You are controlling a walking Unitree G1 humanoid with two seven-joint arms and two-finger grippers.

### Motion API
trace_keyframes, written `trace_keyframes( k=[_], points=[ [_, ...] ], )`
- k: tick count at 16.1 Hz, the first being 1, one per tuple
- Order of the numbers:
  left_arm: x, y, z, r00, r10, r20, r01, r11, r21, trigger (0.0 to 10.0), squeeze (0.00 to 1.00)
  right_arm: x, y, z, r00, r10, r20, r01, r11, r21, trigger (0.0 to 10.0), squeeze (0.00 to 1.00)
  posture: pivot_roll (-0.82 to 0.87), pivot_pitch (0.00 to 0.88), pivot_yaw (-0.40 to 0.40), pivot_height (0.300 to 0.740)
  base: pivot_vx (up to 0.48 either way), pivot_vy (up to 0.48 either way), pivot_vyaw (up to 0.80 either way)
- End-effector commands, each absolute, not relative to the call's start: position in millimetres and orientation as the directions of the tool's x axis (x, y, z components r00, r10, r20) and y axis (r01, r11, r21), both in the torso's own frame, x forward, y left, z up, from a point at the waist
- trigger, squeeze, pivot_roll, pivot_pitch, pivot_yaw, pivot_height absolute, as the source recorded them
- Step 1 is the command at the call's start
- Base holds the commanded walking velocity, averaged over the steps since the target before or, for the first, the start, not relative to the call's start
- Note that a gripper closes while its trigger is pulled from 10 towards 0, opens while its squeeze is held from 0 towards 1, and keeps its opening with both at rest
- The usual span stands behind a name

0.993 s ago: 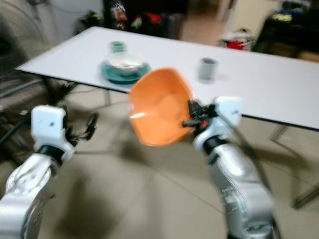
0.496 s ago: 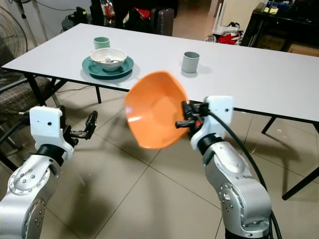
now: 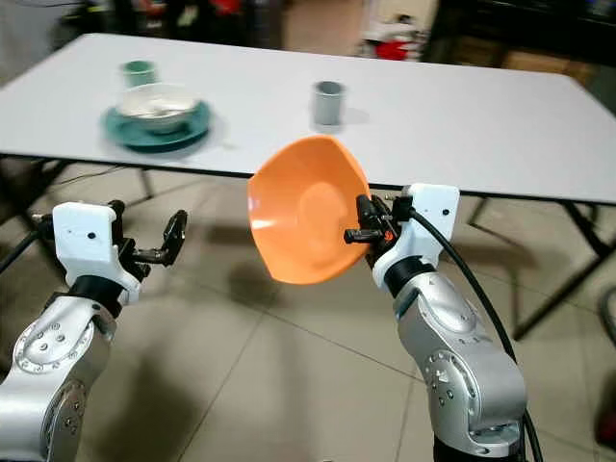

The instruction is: Setting the table

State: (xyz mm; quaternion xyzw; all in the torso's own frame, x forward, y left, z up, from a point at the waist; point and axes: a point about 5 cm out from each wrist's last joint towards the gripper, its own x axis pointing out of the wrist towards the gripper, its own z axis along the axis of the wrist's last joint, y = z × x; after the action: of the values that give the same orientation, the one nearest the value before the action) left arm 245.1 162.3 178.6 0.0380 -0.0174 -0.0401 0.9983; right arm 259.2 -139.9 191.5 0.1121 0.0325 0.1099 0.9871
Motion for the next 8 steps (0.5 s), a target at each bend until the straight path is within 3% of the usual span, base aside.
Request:
trace_keyframes(
  k=[1, 3, 8],
  points=[
    [246.9, 161.4, 178.8, 0.995, -0.093, 0.032, 0.09, 0.993, 0.077, 10.0, 0.0, 259.6, -140.2, 203.1, 0.975, 0.224, 0.013, -0.221, 0.947, 0.233, 10.0, 0.0, -0.06, 0.0, -0.02, 0.74, 0.0, 0.0, -0.8],
    [246.7, 161.2, 178.7, 0.994, -0.102, 0.031, 0.1, 0.992, 0.074, 10.0, 0.0, 259.2, -142.3, 203.5, 0.978, 0.21, 0.013, -0.207, 0.947, 0.245, 10.0, 0.0, -0.06, 0.0, -0.018, 0.74, 0.253, 0.0, -0.8],
    [246.8, 160.5, 179.0, 0.993, -0.113, 0.032, 0.111, 0.991, 0.072, 10.0, 0.0, 260.0, -147.1, 203.6, 0.985, 0.174, 0.017, -0.172, 0.945, 0.277, 10.0, 0.0, -0.06, 0.0, -0.016, 0.74, 0.272, 0.0, 0.0]
  ],
)
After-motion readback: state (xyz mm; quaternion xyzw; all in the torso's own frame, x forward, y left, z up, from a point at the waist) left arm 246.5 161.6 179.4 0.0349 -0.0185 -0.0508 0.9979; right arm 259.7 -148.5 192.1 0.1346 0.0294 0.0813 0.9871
